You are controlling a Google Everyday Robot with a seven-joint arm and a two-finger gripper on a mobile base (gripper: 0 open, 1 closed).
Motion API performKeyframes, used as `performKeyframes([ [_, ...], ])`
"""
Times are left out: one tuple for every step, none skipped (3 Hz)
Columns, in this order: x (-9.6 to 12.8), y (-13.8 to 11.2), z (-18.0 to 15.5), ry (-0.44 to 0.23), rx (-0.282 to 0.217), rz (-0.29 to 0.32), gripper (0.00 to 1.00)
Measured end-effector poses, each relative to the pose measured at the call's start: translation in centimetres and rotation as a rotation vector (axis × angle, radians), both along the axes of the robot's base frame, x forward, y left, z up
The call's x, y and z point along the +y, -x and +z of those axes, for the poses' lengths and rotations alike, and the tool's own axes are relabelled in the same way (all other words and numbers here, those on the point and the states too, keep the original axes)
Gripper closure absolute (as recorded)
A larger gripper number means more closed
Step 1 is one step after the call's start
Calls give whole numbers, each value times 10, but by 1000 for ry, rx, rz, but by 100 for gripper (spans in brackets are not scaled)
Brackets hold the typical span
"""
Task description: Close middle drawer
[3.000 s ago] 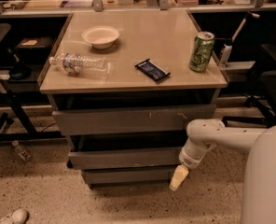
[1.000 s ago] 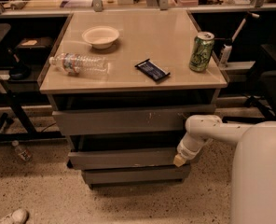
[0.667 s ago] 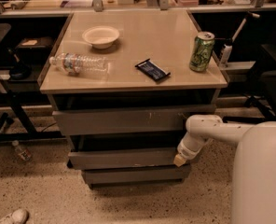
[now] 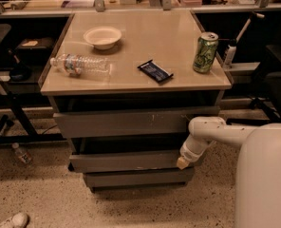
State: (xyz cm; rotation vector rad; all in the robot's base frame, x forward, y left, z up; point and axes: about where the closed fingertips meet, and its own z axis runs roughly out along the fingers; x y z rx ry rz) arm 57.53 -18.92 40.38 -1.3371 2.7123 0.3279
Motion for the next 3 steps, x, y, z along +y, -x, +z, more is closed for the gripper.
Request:
performKeyframes([
  [0,0,0,0,0,0,11],
  [0,0,0,0,0,0,0],
  [0,0,0,0,0,0,0],
])
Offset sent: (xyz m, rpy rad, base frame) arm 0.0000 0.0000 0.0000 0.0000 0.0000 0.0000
